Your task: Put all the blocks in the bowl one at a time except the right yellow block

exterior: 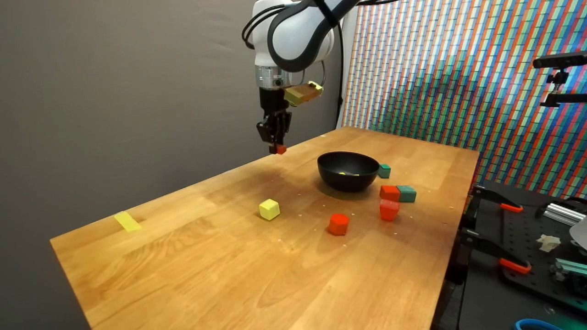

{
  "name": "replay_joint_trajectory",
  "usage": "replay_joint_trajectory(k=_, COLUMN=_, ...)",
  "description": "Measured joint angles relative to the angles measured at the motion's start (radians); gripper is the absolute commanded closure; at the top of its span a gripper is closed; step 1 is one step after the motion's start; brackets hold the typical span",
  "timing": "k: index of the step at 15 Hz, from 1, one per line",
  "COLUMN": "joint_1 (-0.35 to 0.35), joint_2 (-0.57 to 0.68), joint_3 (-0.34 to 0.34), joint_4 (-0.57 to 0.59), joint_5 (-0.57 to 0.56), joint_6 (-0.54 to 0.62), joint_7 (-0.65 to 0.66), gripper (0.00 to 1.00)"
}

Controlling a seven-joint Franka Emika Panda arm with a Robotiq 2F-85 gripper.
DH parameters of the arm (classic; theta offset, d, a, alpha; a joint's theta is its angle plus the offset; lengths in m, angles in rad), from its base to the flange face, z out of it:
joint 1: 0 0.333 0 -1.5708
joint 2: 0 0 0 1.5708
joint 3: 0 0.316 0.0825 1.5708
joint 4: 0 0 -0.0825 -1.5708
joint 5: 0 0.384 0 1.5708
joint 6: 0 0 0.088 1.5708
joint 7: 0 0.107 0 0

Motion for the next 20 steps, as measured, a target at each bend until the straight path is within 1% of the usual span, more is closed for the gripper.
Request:
replay_joint_trajectory(k=3, joint_1=-0.024, joint_2=-0.138, joint_3=-0.039, joint_4=-0.149, joint_5=0.005, joint_6=-0.003, joint_7=0.084, gripper=0.85)
replay_joint_trajectory(k=7, joint_1=-0.087, joint_2=-0.286, joint_3=-0.071, joint_4=-0.365, joint_5=0.035, joint_6=0.009, joint_7=0.148, gripper=0.85)
replay_joint_trajectory(k=10, joint_1=-0.136, joint_2=-0.353, joint_3=-0.072, joint_4=-0.49, joint_5=0.078, joint_6=0.061, joint_7=0.148, gripper=0.85)
replay_joint_trajectory(k=12, joint_1=-0.151, joint_2=-0.373, joint_3=-0.068, joint_4=-0.54, joint_5=0.114, joint_6=0.107, joint_7=0.143, gripper=0.84)
replay_joint_trajectory(k=13, joint_1=-0.153, joint_2=-0.376, joint_3=-0.063, joint_4=-0.554, joint_5=0.133, joint_6=0.126, joint_7=0.139, gripper=0.43)
replay_joint_trajectory(k=14, joint_1=-0.154, joint_2=-0.376, joint_3=-0.057, joint_4=-0.564, joint_5=0.152, joint_6=0.141, joint_7=0.135, gripper=0.41)
replay_joint_trajectory(k=15, joint_1=-0.154, joint_2=-0.376, joint_3=-0.048, joint_4=-0.57, joint_5=0.166, joint_6=0.145, joint_7=0.13, gripper=0.35)
replay_joint_trajectory(k=16, joint_1=-0.153, joint_2=-0.376, joint_3=-0.04, joint_4=-0.574, joint_5=0.174, joint_6=0.145, joint_7=0.129, gripper=0.26)
replay_joint_trajectory(k=17, joint_1=-0.152, joint_2=-0.376, joint_3=-0.034, joint_4=-0.579, joint_5=0.174, joint_6=0.145, joint_7=0.129, gripper=0.44)
replay_joint_trajectory(k=19, joint_1=-0.148, joint_2=-0.378, joint_3=-0.032, joint_4=-0.588, joint_5=0.174, joint_6=0.145, joint_7=0.129, gripper=0.28)
replay_joint_trajectory(k=20, joint_1=-0.148, joint_2=-0.38, joint_3=-0.032, joint_4=-0.591, joint_5=0.174, joint_6=0.145, joint_7=0.129, gripper=0.05)
